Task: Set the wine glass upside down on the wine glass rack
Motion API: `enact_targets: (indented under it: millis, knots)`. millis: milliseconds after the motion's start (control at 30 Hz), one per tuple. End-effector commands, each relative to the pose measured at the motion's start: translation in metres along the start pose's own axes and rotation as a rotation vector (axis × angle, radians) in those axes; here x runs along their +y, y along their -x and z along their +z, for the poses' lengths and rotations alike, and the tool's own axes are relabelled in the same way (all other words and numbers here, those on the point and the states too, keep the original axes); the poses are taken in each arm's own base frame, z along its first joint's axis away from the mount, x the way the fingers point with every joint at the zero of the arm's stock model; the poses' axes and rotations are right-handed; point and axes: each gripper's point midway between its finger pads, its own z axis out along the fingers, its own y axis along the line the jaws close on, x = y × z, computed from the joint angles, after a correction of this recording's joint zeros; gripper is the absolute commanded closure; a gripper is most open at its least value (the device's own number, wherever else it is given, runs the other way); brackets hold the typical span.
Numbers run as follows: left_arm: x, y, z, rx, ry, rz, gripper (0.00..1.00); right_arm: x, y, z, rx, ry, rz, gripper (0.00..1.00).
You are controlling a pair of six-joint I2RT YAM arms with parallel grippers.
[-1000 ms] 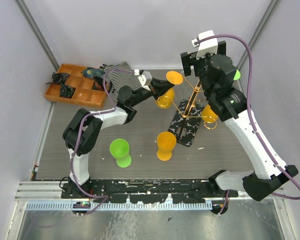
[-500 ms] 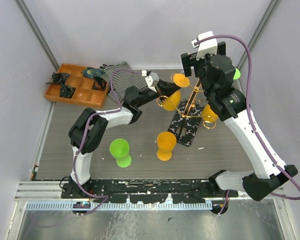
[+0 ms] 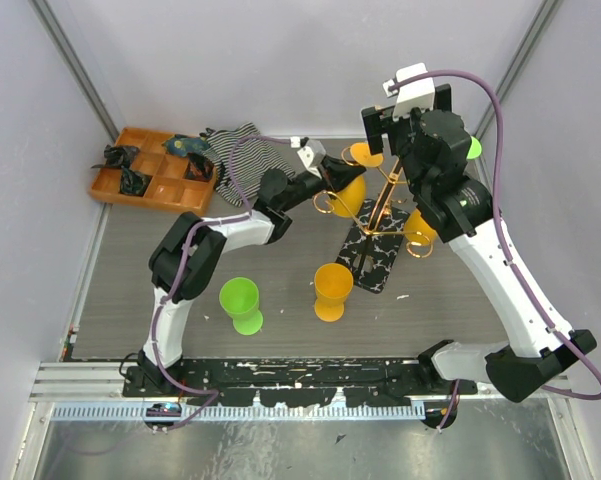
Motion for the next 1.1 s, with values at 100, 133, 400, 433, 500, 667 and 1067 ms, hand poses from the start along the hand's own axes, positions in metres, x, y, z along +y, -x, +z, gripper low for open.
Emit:
enact_targets:
  millis: [100, 133, 400, 433, 500, 667, 1067]
  knots:
    - [0.026, 0.025, -0.001, -0.097, 0.121, 0.045, 1.0, -0.013, 0.022, -0.012, -0.076, -0.02, 0.046, 0.04]
    - [0.028, 0.028, -0.003, -0.105, 0.132, 0.048, 1.0, -0.013, 0.022, -0.012, -0.077, -0.019, 0.046, 0.04]
    - [0.039, 0.045, -0.025, -0.122, 0.209, 0.118, 1.0, -0.012, 0.021, -0.012, -0.075, -0.016, 0.046, 0.04]
    - [0.039, 0.048, -0.027, -0.122, 0.21, 0.128, 1.0, -0.011, 0.021, -0.011, -0.075, -0.013, 0.047, 0.04]
    - [0.035, 0.052, -0.029, -0.123, 0.206, 0.139, 1.0, -0.01, 0.02, -0.011, -0.074, -0.011, 0.049, 0.04]
    - [0.021, 0.066, -0.028, -0.14, 0.148, 0.155, 1.0, -0.01, 0.02, -0.012, -0.074, -0.009, 0.049, 0.04]
    - [-0.015, 0.047, -0.012, -0.08, -0.005, 0.135, 0.94, -0.01, 0.02, -0.013, -0.076, -0.006, 0.05, 0.04]
